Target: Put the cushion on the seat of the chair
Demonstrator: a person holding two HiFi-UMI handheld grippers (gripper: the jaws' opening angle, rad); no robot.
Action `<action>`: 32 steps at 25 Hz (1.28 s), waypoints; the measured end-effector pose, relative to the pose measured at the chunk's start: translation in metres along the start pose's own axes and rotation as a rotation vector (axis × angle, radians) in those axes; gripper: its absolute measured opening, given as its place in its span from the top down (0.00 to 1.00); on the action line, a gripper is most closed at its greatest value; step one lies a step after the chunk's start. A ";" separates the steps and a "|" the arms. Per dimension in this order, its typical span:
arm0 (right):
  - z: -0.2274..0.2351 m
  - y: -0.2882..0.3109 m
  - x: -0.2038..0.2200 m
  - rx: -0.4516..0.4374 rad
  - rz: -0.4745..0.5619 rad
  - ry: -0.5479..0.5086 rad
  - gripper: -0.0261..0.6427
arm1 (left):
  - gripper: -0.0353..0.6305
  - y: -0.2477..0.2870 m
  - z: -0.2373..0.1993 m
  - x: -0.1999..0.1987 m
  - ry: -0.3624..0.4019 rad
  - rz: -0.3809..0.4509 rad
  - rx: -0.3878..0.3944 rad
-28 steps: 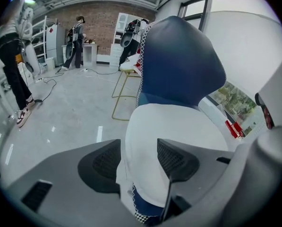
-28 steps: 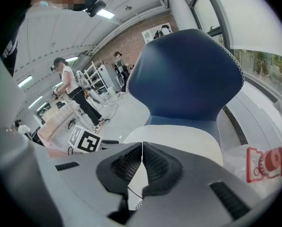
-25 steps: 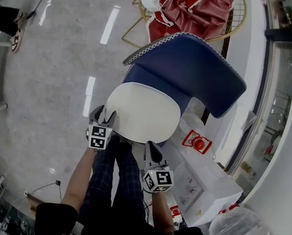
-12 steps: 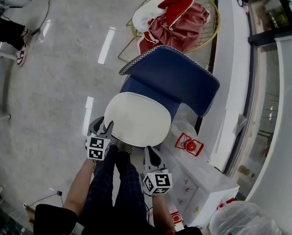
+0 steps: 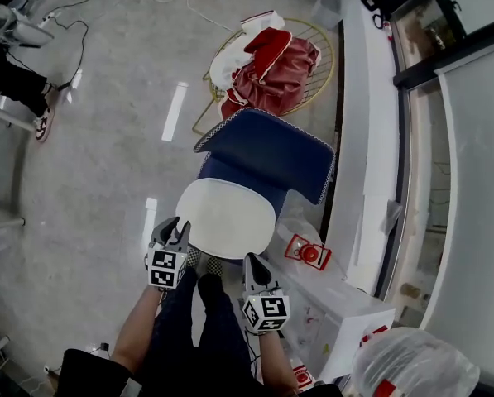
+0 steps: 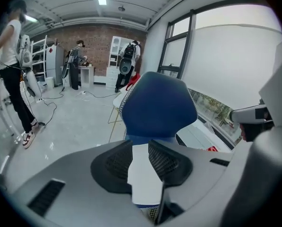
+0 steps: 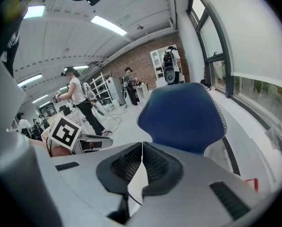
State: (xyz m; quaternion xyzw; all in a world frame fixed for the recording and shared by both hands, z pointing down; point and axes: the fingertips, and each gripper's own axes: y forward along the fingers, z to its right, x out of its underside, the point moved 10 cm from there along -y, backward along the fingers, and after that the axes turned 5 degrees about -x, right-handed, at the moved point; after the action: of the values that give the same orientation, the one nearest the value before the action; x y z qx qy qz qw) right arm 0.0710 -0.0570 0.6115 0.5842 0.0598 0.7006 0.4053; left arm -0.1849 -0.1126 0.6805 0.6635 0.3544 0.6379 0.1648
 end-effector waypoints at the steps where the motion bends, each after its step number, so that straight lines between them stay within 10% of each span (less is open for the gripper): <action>1: -0.001 -0.005 -0.005 0.000 0.009 -0.003 0.92 | 0.78 -0.006 0.004 -0.006 0.004 0.003 0.004; 32: -0.068 -0.162 -0.125 0.016 0.304 -0.187 0.92 | 0.91 -0.231 0.108 -0.148 0.198 0.304 0.117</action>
State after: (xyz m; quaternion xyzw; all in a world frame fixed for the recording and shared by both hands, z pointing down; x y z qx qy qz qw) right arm 0.0912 -0.0023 0.4040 0.6523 -0.0617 0.6959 0.2941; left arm -0.1317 -0.0274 0.4033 0.6519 0.3011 0.6959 -0.0080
